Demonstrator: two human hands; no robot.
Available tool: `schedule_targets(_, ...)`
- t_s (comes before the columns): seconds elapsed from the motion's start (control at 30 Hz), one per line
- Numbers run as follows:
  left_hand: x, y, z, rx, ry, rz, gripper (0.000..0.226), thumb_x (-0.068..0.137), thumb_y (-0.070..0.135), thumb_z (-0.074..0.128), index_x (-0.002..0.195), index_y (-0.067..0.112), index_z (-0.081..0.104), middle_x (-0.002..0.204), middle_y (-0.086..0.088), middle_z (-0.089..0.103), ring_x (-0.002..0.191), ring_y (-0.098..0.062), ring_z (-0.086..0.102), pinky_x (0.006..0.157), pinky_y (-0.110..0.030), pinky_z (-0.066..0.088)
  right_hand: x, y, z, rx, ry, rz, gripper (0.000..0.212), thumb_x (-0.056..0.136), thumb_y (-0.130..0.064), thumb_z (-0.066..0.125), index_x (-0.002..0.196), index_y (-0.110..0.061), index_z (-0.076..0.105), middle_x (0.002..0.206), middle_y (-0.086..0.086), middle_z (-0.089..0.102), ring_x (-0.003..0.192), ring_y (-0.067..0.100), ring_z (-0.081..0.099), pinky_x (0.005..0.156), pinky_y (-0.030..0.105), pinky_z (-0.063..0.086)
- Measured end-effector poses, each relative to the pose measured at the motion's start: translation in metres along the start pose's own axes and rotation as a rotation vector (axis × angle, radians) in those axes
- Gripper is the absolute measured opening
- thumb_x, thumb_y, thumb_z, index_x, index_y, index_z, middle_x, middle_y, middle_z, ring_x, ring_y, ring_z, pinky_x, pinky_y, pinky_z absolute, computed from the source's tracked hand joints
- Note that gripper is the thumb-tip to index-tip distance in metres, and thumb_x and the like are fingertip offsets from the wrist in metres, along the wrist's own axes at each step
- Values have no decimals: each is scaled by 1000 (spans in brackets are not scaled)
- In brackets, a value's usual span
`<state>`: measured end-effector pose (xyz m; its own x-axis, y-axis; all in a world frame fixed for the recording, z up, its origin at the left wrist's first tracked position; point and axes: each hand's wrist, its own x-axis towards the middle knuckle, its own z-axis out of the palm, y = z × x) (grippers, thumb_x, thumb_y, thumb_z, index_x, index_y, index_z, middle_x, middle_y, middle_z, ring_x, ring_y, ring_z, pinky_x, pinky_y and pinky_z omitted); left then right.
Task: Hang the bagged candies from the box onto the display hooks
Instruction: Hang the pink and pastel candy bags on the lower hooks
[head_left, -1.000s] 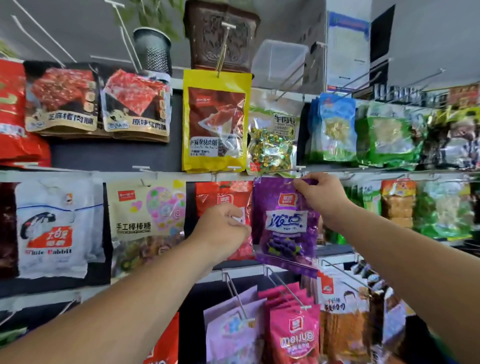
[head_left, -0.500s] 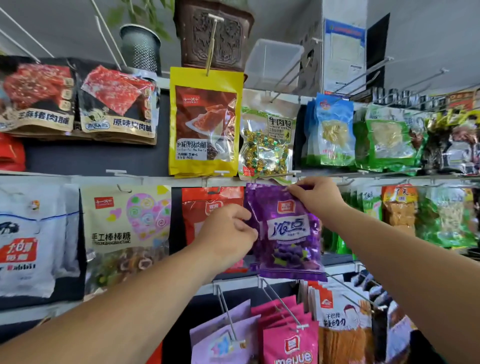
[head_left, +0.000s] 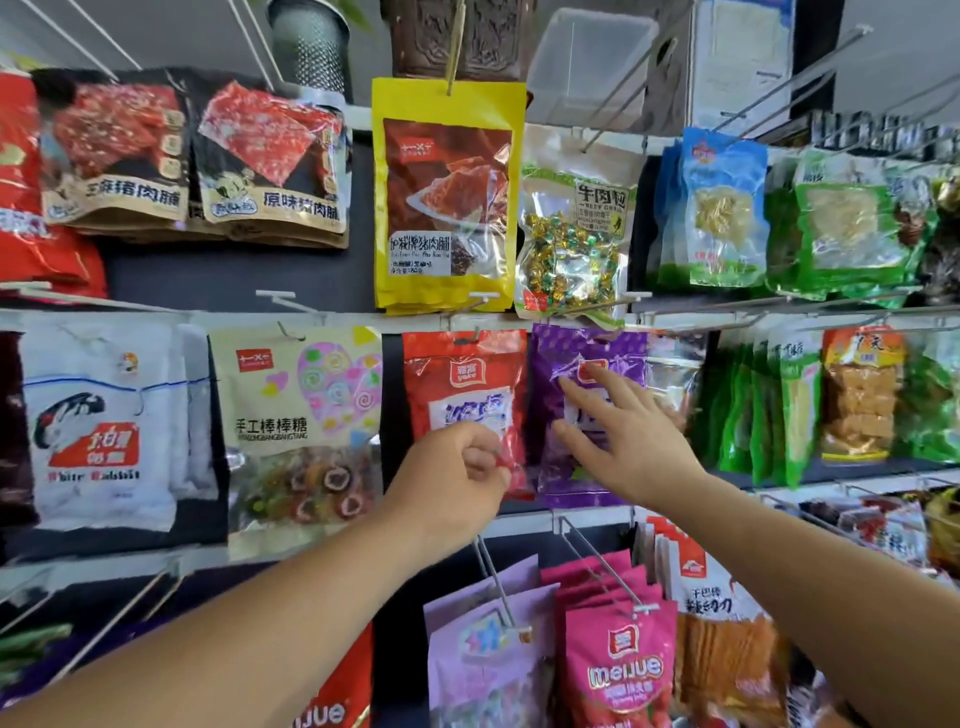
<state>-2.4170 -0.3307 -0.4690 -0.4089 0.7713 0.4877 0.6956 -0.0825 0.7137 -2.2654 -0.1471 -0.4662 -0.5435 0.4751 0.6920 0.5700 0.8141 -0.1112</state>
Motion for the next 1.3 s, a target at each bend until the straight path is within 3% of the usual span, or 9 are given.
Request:
schedule_targets(0.13,-19,-11,-16,-2,4,-12,27,92,16,71,118,16,66,105,2,69,93,-12,68,72,-6,49,8,-11,-13,-61,-204,102,74,92,-77,37,158,-44,29,171,-11,10,158,18,12,124,50,21)
schedule_targets(0.27,-48,-15,-36,23,-52,-38,24,92,23,71,115,25,65,105,6,69,91,-6,67,72,-4,48,-20,-41,-16,-7,-22,136,60,92,-71,46,141,-37,57,142,-9,62,129,18,59,96,40,54)
schedule_targets(0.4,-83,-26,-49,57,-69,-68,40,92,28,72,130,22,60,111,8,68,97,-6,66,76,-5,46,-69,-88,1,195,-22,73,38,91,-62,57,115,-37,72,101,-15,76,102,18,71,84,36,56)
schedule_targets(0.5,-120,-45,-55,34,-68,-114,44,93,26,71,134,21,59,116,4,67,100,-11,66,75,-2,45,-111,-125,17,390,-173,76,36,85,-66,53,94,-38,74,74,-16,71,79,14,69,77,38,57)
schedule_targets(0.67,-203,-110,-53,35,-75,-209,48,92,31,71,137,27,55,120,8,67,104,-7,66,94,-26,52,-195,-173,76,633,-417,50,45,87,-67,49,64,-30,63,56,-6,56,56,9,49,63,40,48)
schedule_targets(0.87,-328,-205,-35,45,-155,-477,50,94,42,66,139,25,53,101,14,65,90,-6,67,87,-26,53,-335,-215,182,735,-791,196,68,90,-65,52,71,-1,64,69,23,65,54,21,53,59,47,49)
schedule_targets(1.03,-430,-264,-17,59,-204,-760,51,97,41,61,142,20,50,109,8,65,106,-15,65,99,-32,49,-434,-239,239,633,-1035,301,58,92,-62,56,76,-7,68,63,1,60,60,8,53,63,32,42)
schedule_targets(1.17,-512,-302,-4,68,-222,-954,45,99,40,57,139,19,54,115,-2,71,103,-16,67,96,-36,53,-500,-253,262,620,-1113,494,36,102,-39,58,124,-14,71,130,7,68,114,13,60,85,4,34)
schedule_targets(1.3,-568,-328,7,47,-166,-1115,47,99,39,56,143,23,50,117,-3,68,106,-19,66,93,-34,54,-553,-268,281,503,-1244,465,58,99,-64,42,152,-40,43,171,0,17,155,24,19,123,34,21)
